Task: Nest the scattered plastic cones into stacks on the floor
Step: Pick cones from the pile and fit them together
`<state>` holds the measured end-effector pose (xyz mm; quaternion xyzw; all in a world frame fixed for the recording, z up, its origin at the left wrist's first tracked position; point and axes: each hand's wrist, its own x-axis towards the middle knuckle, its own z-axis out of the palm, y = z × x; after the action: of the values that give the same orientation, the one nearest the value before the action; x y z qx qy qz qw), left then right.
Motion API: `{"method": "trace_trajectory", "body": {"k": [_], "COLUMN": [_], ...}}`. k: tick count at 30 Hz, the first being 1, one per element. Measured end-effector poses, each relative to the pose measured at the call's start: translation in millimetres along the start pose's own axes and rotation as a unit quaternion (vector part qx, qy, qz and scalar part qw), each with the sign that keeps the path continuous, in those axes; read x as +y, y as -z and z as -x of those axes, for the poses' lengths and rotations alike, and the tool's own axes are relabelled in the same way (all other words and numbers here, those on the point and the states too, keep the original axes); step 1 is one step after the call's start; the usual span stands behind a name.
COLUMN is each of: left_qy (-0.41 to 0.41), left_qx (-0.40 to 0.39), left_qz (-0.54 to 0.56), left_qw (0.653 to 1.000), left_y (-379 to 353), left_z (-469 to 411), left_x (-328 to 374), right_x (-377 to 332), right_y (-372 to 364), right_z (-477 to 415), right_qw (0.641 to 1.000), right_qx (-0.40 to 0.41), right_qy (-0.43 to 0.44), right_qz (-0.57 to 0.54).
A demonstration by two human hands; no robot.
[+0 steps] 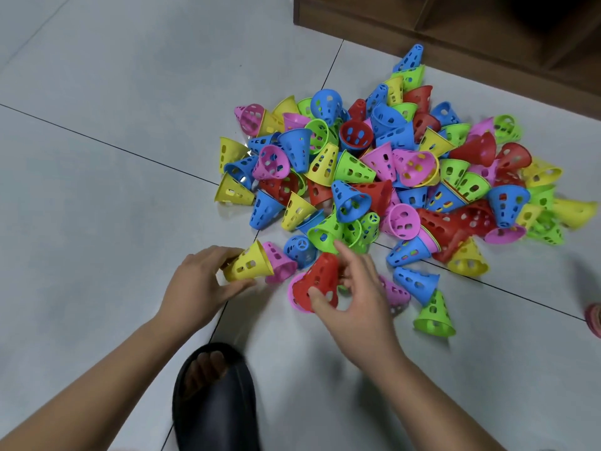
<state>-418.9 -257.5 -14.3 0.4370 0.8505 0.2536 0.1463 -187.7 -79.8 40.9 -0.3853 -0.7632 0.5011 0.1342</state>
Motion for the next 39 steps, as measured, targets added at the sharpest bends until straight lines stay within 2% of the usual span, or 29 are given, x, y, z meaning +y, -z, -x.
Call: {"method": "trace_trajectory", "body": {"k": [2,9,16,21,26,29,31,35,39], "left_qy": [-0.018,-0.055,-0.084,-0.117,-0.139,-0.139,-0.136,-0.127,-0.105], "left_qx": [-0.010,-0.007,-0.011,-0.054,-0.097,-0.123,-0.128,-0.107,-0.029], "left_qz": [0.026,0.116,0.180,0.151,0.081,0.056,0.040,0.018,0.004], "left_qw": [0.999,0.992,0.980,0.980,0.982,0.981,0.982,0.986,0.994], "left_y": [3.0,6.1,-3.3,-16.5,-37.5,-43.3,-42.7,-35.7,-32.6], "left_z": [4.5,5.4,0.1,-3.3,-4.2,-4.0,-3.1,-0.8,-2.3], "left_x": [10.0,52.7,90.3,100.2,85.1,67.8,58.0,48.3,36.9], "right_x": [0.4,18.7,35.4,46.7,63.8,84.0,94.5,101.3,97.8], "right_y": [-4.0,-7.1,6.8,2.7,22.0,37.9,43.3,38.8,26.2], "right_z": [1.5,6.6,12.0,15.3,17.2,16.7,17.7,25.5,28.1], "right_qw": [0.999,0.993,0.992,0.995,0.975,0.951,0.944,0.937,0.948], "right_qx": [-0.017,-0.081,-0.054,-0.060,0.055,0.063,0.060,0.048,0.043], "right_qy": [0.020,0.046,0.048,0.006,0.039,-0.024,-0.070,-0.090,-0.087], "right_qz": [0.037,0.065,0.103,0.082,0.213,0.301,0.317,0.333,0.305]}}
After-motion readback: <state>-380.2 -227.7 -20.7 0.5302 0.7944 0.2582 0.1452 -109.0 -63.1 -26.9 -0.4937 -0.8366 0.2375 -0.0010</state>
